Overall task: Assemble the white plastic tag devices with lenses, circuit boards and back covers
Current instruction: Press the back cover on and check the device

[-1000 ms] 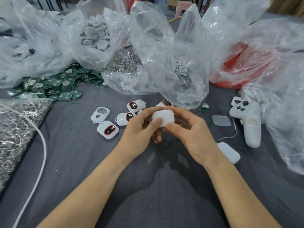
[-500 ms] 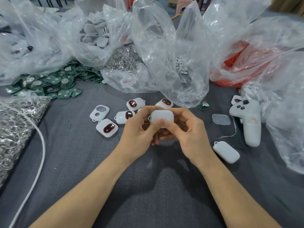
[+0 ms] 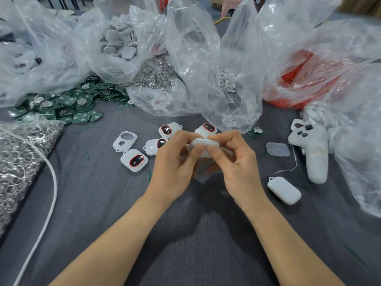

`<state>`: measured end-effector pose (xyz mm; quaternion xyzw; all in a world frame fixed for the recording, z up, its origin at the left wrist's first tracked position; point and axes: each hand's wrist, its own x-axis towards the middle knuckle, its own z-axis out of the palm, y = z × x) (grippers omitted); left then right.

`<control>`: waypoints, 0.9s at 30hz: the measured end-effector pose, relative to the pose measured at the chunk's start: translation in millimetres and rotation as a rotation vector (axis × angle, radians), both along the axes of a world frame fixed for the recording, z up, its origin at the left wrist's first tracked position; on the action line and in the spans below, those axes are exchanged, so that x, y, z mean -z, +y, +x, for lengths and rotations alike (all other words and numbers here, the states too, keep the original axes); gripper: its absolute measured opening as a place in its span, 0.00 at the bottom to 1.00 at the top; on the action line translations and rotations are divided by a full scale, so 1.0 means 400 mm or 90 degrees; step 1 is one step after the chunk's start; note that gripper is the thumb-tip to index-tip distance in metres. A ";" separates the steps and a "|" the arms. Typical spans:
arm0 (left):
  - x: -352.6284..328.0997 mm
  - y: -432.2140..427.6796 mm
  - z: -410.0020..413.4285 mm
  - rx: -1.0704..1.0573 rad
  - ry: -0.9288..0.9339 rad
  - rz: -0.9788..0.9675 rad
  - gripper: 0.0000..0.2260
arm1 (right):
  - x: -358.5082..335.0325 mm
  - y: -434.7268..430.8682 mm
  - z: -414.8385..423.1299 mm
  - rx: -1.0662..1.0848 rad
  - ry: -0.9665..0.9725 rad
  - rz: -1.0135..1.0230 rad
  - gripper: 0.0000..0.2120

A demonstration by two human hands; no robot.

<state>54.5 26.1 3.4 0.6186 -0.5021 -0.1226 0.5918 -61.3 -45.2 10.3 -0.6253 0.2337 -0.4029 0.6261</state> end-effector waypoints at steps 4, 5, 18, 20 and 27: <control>0.005 -0.005 -0.009 -0.012 0.012 0.000 0.04 | 0.011 0.005 0.004 0.024 0.004 -0.004 0.08; 0.008 -0.006 -0.010 -0.017 -0.001 0.005 0.04 | 0.015 0.007 0.006 0.021 -0.002 0.019 0.08; 0.027 -0.024 -0.008 -0.049 0.008 0.058 0.03 | 0.016 -0.008 0.028 0.012 -0.037 0.199 0.04; 0.024 -0.019 -0.011 -0.046 0.021 0.051 0.04 | 0.015 -0.008 0.028 0.007 -0.040 0.197 0.05; 0.021 -0.013 -0.016 -0.116 -0.156 0.042 0.05 | 0.018 -0.018 0.013 0.000 -0.008 0.146 0.07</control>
